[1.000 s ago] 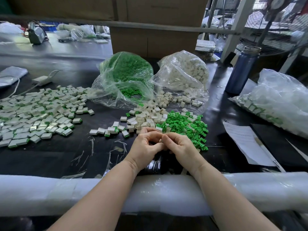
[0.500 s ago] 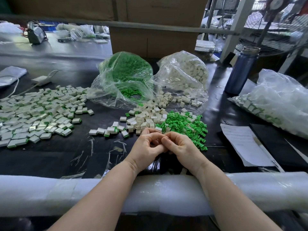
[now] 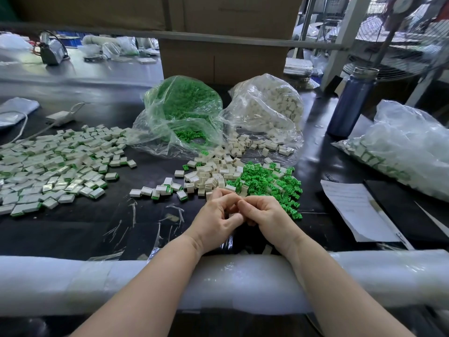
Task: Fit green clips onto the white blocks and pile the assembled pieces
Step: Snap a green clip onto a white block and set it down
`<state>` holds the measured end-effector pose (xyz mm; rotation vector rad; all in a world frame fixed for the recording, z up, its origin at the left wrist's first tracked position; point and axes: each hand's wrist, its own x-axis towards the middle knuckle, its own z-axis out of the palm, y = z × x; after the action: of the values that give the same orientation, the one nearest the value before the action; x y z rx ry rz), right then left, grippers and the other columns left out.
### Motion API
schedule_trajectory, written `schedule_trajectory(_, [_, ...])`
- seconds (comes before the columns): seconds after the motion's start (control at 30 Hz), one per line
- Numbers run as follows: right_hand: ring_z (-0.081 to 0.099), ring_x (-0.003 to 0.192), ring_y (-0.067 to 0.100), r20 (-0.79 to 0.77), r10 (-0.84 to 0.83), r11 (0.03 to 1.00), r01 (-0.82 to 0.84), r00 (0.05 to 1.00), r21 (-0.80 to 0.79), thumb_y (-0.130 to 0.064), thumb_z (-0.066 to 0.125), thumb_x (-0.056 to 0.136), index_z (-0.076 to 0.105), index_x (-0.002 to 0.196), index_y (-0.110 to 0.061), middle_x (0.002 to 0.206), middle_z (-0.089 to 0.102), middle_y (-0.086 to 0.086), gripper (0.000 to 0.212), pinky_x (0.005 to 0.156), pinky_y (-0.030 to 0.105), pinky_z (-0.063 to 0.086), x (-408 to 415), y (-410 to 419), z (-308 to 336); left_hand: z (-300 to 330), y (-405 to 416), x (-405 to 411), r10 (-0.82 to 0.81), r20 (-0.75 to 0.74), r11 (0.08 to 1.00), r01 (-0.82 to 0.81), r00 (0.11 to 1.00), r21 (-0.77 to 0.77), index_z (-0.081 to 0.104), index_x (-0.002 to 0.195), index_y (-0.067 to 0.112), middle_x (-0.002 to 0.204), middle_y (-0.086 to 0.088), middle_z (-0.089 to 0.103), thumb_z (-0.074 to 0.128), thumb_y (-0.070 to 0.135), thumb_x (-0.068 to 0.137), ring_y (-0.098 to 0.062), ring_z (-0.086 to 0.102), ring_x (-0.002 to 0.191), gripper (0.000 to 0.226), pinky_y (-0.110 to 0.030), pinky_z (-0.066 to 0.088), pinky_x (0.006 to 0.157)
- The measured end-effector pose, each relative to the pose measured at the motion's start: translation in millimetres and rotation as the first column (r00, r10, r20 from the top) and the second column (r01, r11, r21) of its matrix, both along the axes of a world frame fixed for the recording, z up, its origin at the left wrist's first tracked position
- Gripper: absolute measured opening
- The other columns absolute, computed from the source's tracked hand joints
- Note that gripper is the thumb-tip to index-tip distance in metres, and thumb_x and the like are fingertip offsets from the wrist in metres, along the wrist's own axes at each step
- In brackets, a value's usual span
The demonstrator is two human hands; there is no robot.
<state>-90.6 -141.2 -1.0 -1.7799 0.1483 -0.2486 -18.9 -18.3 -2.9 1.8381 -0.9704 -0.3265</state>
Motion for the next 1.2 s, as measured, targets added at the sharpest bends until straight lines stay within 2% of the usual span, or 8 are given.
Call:
schedule_trajectory(0.13, [0.038, 0.055, 0.009, 0.003, 0.007, 1.000, -0.007, 1.000, 0.019, -0.007, 0.050, 0.093, 0.066, 0.085, 0.009, 0.070, 0.050, 0.015, 0.023, 0.051, 0.018, 0.031, -0.1, 0.0, 0.6, 0.3, -0.1, 0.0, -0.008, 0.009, 1.000, 0.008, 1.000, 0.002, 0.061, 0.084, 0.018, 0.104, -0.003, 0.044, 0.059, 0.001, 0.083, -0.015, 0.049, 0.099, 0.017, -0.016, 0.039, 0.090])
schedule_trajectory(0.37, [0.038, 0.049, 0.002, 0.000, 0.016, 0.999, -0.016, 1.000, 0.039, -0.007, 0.050, 0.093, 0.066, 0.079, -0.002, 0.066, 0.050, 0.010, 0.022, 0.049, 0.013, 0.031, -0.8, 0.6, 1.9, -1.0, -0.6, 0.2, -0.011, 0.015, 1.000, 0.011, 1.000, 0.019, 0.064, 0.088, 0.010, 0.102, -0.002, 0.044, 0.059, 0.002, 0.082, -0.015, 0.048, 0.098, 0.010, -0.023, 0.041, 0.092])
schedule_trajectory(0.5, [0.038, 0.048, 0.001, 0.003, 0.003, 0.999, -0.003, 1.000, 0.053, -0.006, 0.050, 0.093, 0.066, 0.081, 0.005, 0.065, 0.050, 0.011, 0.022, 0.048, 0.012, 0.031, -1.1, 0.6, 1.7, 1.7, -0.1, -2.2, -0.021, 0.001, 0.999, 0.021, 1.000, 0.026, 0.061, 0.083, 0.023, 0.099, 0.002, 0.043, 0.059, 0.014, 0.081, -0.011, 0.047, 0.092, 0.010, -0.018, 0.040, 0.087])
schedule_trajectory(0.6, [0.040, 0.050, 0.004, 0.006, -0.010, 0.997, 0.010, 1.000, 0.071, -0.009, 0.051, 0.093, 0.066, 0.082, 0.009, 0.067, 0.052, 0.013, 0.025, 0.049, 0.015, 0.033, -1.1, 1.6, 1.8, 3.4, -0.2, -3.7, -0.011, -0.034, 1.000, 0.012, 0.999, 0.009, 0.060, 0.082, 0.022, 0.100, 0.000, 0.044, 0.052, 0.024, 0.072, -0.011, 0.048, 0.093, 0.013, -0.016, 0.040, 0.087])
schedule_trajectory(0.73, [0.046, 0.056, 0.011, 0.031, -0.052, 0.998, 0.051, 0.998, 0.044, -0.015, 0.050, 0.094, 0.065, 0.077, -0.009, 0.064, 0.053, 0.010, 0.024, 0.054, 0.022, 0.039, 0.1, 4.1, 1.5, 1.7, -0.2, -1.4, 0.050, -0.054, 0.997, -0.053, 0.997, -0.055, 0.062, 0.085, 0.018, 0.106, -0.005, 0.047, 0.063, 0.008, 0.083, -0.016, 0.054, 0.093, 0.010, -0.010, 0.042, 0.083])
schedule_trajectory(0.87, [0.057, 0.058, 0.010, 0.080, -0.182, 0.979, 0.173, 0.980, 0.113, -0.008, 0.057, 0.090, 0.067, 0.088, -0.010, 0.071, 0.064, 0.008, 0.010, 0.056, 0.021, 0.049, 0.1, 2.0, -0.2, 0.2, -0.2, 0.9, 0.126, -0.029, 0.987, -0.128, 0.992, -0.094, 0.063, 0.086, 0.011, 0.105, -0.006, 0.048, 0.063, 0.006, 0.085, -0.005, 0.050, 0.078, 0.005, -0.004, 0.041, 0.073])
schedule_trajectory(1.0, [0.057, 0.058, 0.012, 0.122, -0.194, 0.981, 0.192, 0.973, 0.027, 0.002, 0.065, 0.082, 0.066, 0.077, -0.013, 0.070, 0.065, 0.008, 0.016, 0.055, 0.022, 0.050, -1.2, 1.9, 0.5, -2.1, -0.8, 2.3, 0.125, -0.001, 0.989, -0.124, 0.992, -0.079, 0.064, 0.089, 0.003, 0.105, -0.003, 0.046, 0.064, 0.009, 0.085, -0.004, 0.049, 0.076, 0.008, -0.004, 0.041, 0.071])
schedule_trajectory(1.2, [0.053, 0.060, 0.012, 0.116, -0.216, 0.972, 0.224, 0.970, -0.064, 0.000, 0.068, 0.080, 0.064, 0.072, -0.017, 0.069, 0.063, 0.003, 0.019, 0.057, 0.024, 0.049, -0.9, 2.1, 0.5, -3.1, -1.0, 2.1, 0.112, 0.006, 0.992, -0.112, 0.994, -0.056, 0.065, 0.090, 0.003, 0.105, -0.002, 0.047, 0.065, 0.010, 0.084, -0.012, 0.050, 0.074, 0.009, -0.010, 0.044, 0.071])
